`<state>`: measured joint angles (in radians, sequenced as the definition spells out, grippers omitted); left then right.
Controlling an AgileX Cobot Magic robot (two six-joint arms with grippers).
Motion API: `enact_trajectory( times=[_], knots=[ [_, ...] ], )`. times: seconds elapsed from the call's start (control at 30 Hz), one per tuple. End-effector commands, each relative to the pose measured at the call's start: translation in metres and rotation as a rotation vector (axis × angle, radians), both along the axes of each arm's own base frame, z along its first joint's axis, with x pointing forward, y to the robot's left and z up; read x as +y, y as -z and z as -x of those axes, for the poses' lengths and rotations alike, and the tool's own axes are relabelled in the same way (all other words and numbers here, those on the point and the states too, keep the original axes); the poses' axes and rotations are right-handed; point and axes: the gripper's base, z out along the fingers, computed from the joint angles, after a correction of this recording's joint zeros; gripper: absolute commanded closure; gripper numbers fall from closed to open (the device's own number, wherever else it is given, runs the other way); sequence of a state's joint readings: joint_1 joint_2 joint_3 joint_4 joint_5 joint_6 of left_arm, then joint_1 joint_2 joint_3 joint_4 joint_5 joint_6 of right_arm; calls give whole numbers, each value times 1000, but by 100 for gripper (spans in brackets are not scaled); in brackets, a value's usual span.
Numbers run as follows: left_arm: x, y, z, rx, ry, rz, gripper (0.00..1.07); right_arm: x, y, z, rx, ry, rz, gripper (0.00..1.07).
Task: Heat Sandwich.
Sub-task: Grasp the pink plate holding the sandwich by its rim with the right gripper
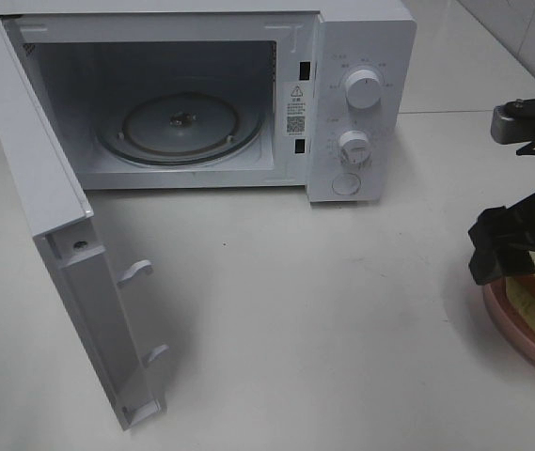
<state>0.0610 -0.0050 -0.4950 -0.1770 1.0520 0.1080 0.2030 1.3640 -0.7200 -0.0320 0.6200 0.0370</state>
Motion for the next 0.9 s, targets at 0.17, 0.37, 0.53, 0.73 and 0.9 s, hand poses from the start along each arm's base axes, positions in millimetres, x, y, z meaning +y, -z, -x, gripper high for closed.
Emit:
enact_trajectory(
  times=[0.17,0.37,0.53,0.73,0.9],
  knots=[
    [0,-1,3,-38,-1,-2,3,-3,1,4,48,-35,30,3],
    [0,-1,3,-38,-1,-2,3,-2,14,1,115,-28,39,5],
    [0,-1,3,-38,-1,-2,3,0,27,-4,158,-20,35,6],
    [0,-1,3,-38,-1,-2,3,2,50,-10,234,-14,36,8],
    [0,-1,3,-38,-1,-2,3,3,61,-14,249,-19,40,9]
  ],
)
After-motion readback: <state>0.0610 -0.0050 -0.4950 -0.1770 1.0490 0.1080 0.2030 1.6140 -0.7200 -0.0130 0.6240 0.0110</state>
